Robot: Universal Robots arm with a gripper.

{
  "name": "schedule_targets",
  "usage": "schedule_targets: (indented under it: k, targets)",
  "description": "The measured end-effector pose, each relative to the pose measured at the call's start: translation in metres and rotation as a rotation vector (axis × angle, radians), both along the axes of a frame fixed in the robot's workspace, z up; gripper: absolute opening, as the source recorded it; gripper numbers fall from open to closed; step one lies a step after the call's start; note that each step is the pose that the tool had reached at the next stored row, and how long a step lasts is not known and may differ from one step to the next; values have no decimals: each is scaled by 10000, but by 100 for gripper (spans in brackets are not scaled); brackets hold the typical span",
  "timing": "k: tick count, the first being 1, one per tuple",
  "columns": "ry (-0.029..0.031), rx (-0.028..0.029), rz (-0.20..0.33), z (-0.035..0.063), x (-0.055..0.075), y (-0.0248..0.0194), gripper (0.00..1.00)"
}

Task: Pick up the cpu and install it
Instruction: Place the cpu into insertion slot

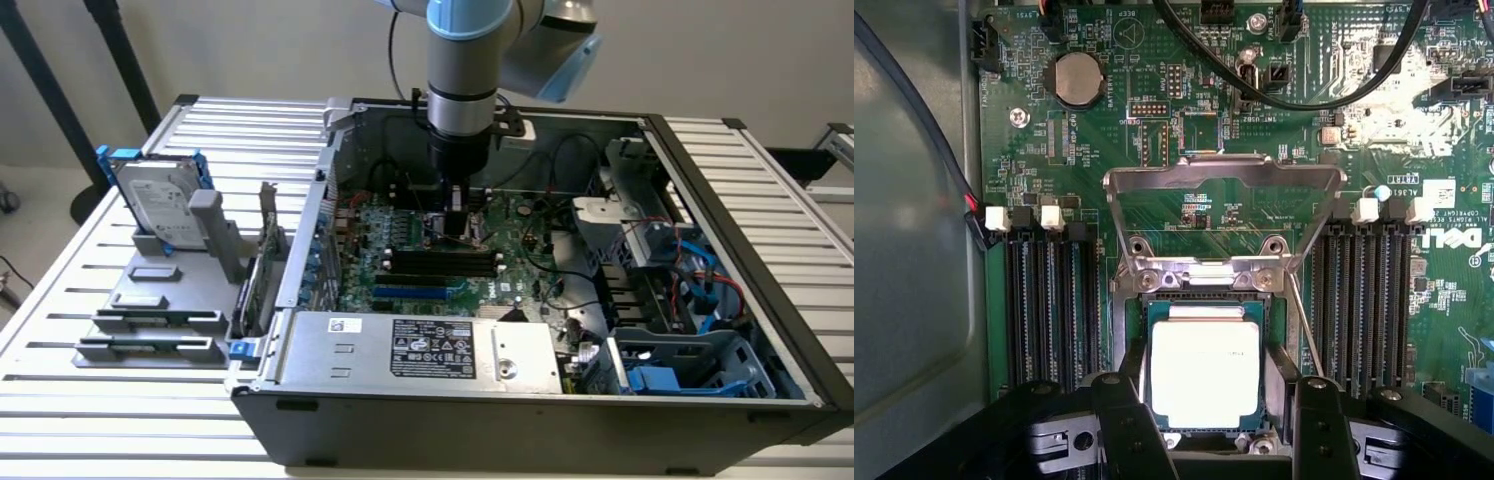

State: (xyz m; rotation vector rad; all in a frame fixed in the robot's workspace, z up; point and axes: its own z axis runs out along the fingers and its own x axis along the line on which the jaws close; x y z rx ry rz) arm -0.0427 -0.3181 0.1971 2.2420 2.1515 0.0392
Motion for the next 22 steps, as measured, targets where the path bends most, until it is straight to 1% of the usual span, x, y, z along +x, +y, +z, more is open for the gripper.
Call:
schedule_targets:
  k: [8, 9, 11, 12, 18, 22]
  targets:
    - [1, -12, 0, -5, -1, 0, 55]
    - [-1, -3, 0, -7, -1, 1, 55]
    - [-2, -10, -1, -8, -1, 1, 56]
    - [-1, -12, -1, -7, -1, 0, 63]
    - [3, -15, 0, -5, -1, 0, 63]
    - [18, -16, 0, 19, -2, 0, 63]
